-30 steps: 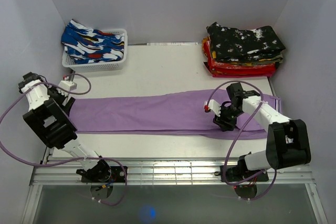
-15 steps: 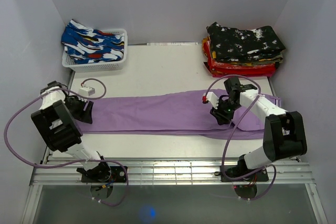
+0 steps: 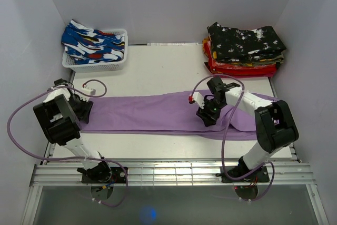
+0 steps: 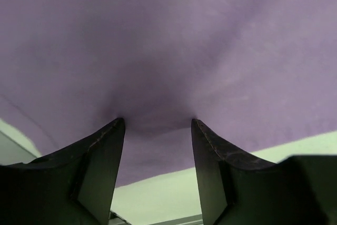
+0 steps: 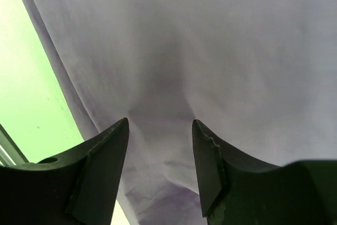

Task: Fold and stack the trousers
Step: Fold the trousers

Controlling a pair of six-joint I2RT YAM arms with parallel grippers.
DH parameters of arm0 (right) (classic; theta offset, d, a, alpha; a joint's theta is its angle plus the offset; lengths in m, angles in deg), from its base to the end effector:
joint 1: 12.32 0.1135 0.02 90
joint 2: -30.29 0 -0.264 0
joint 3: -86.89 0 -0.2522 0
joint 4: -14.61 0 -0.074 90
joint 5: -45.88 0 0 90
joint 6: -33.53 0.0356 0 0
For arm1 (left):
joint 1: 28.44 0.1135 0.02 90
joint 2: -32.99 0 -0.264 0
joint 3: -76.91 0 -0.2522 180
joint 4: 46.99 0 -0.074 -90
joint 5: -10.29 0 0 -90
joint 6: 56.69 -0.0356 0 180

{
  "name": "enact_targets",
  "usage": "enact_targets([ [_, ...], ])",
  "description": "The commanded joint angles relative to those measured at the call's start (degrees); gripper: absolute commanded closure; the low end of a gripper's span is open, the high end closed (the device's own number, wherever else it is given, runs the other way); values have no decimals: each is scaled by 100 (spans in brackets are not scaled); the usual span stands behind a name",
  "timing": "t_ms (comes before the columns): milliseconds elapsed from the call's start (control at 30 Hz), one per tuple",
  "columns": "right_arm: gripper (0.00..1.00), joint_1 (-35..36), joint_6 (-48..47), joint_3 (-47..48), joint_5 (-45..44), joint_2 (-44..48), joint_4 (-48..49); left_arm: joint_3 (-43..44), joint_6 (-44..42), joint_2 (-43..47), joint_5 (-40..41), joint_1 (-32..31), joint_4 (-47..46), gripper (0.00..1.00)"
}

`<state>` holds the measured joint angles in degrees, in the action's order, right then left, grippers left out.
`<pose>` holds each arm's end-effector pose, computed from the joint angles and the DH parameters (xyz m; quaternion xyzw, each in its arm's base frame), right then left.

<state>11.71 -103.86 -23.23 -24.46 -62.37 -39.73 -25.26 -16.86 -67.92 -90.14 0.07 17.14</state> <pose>0.2588 0.1285 0.1747 -0.5870 0.7838 0.1438 0.1426 0.2731 0.1410 0.1650 0.1892 0.9774 -0.0549 0.0764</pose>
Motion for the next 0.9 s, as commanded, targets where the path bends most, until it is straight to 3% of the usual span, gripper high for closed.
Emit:
enact_targets([
  [0, 37, -65, 126, 417, 284, 511, -247, 552, -168, -176, 158, 76, -161, 35],
  [33, 30, -204, 117, 496, 293, 826, -345, 832, -203, -132, -27, 49, -29, 32],
  [100, 25, -451, -5, 549, 345, 1152, -590, 1036, -265, 113, -659, -135, 401, 22],
  [200, 25, -1215, -549, 515, 240, 1724, -1249, 1029, -256, 544, -1457, -565, 649, 15],
  [367, 36, -3393, -3149, 50, -478, 2322, -2102, 108, 278, 1345, -1637, -1881, 395, 14],
  [467, 36, -4317, -4334, -145, -971, 2306, -1990, -289, 656, 1311, -1611, -2296, 105, 15],
  [533, 37, -4765, -4646, -110, -1095, 2035, -1911, -509, 956, 1196, -1646, -2359, -53, 16],
  [733, 35, -5093, -4884, 321, -1201, 1313, -1717, -642, 1229, 643, -1409, -2377, -335, 17],
  [867, 35, -5093, -5244, 14, -1429, 1312, -1498, -651, 1159, 458, -1215, -2377, -387, 17],
])
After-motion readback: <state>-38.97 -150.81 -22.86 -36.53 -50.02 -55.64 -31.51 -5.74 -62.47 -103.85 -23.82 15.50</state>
